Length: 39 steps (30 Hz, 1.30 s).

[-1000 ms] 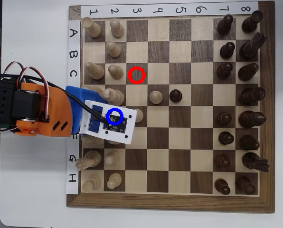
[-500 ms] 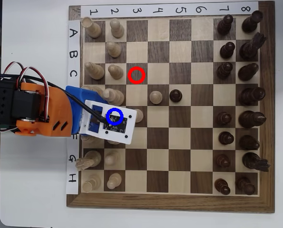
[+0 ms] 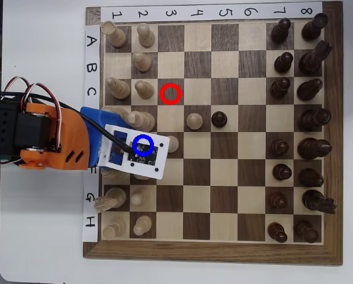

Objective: Move the piece to destination

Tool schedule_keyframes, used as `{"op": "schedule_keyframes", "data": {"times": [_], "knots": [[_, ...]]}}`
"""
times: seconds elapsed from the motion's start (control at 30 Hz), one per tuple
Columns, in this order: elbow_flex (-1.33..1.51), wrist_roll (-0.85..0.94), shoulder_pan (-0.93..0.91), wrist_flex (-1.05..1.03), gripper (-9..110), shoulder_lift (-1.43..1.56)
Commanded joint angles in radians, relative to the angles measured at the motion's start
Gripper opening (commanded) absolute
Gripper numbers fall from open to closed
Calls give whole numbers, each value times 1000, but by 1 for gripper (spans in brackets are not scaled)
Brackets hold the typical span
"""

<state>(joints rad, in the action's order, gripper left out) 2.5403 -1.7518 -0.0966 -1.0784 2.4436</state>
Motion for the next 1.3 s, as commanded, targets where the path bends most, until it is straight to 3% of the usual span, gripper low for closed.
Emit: {"op": "schedule_keyframes", "data": {"times": [0.0,0.97,1.27], "knots": [[-190,-75,-25,-26,17,-3],[-405,-74,-31,-166,14,2],[-680,-48,-23,-313,10,9]]}}
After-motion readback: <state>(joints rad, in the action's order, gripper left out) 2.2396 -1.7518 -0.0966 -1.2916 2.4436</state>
